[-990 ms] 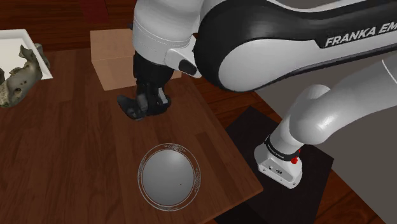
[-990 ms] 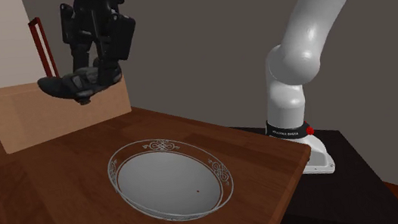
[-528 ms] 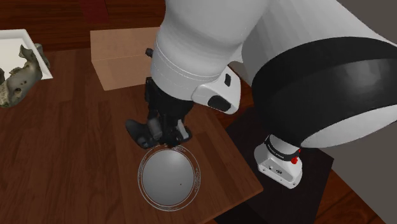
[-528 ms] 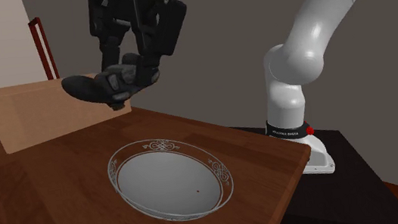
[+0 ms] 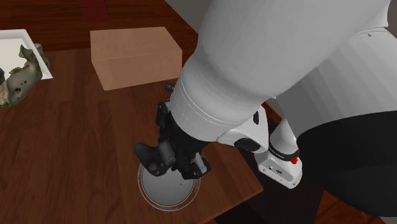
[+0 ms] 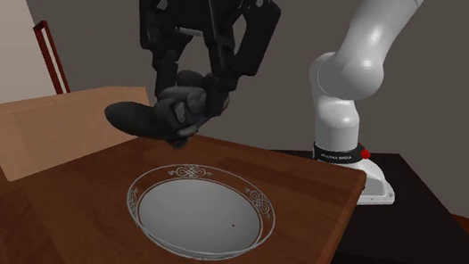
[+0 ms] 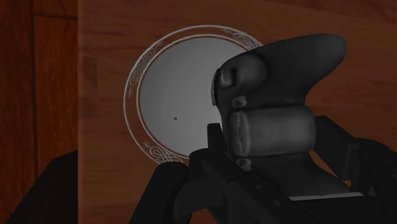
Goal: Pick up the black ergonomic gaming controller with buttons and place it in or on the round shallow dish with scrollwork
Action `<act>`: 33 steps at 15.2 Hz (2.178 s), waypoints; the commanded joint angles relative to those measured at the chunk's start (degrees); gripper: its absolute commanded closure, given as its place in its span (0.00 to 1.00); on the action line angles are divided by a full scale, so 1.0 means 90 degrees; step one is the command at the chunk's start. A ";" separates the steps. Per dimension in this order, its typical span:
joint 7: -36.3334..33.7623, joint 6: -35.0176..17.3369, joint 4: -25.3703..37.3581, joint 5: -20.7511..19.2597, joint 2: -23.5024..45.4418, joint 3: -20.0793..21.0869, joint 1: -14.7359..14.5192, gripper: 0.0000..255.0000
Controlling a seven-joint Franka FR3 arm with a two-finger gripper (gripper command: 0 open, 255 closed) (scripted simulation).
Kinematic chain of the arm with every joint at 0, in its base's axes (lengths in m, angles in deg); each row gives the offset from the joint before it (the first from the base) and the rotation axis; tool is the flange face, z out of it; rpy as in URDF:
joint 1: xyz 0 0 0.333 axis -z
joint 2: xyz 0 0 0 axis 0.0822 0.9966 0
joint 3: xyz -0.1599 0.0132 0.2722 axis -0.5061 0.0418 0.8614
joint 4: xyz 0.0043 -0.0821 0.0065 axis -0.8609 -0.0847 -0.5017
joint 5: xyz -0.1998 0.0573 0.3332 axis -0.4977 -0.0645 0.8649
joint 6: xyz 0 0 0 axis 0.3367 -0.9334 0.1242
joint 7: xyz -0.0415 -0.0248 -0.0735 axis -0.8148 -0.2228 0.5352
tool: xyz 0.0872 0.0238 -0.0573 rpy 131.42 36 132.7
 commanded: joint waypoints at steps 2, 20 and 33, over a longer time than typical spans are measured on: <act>-0.0051 -0.0241 -0.0194 0.0038 0.0034 0.0119 0.0000 1.00; -0.0164 -0.0988 -0.0749 0.0118 0.0210 0.0475 0.0054 0.00; -0.0096 -0.0094 -0.0305 0.0144 -0.0213 0.0034 -0.0216 0.00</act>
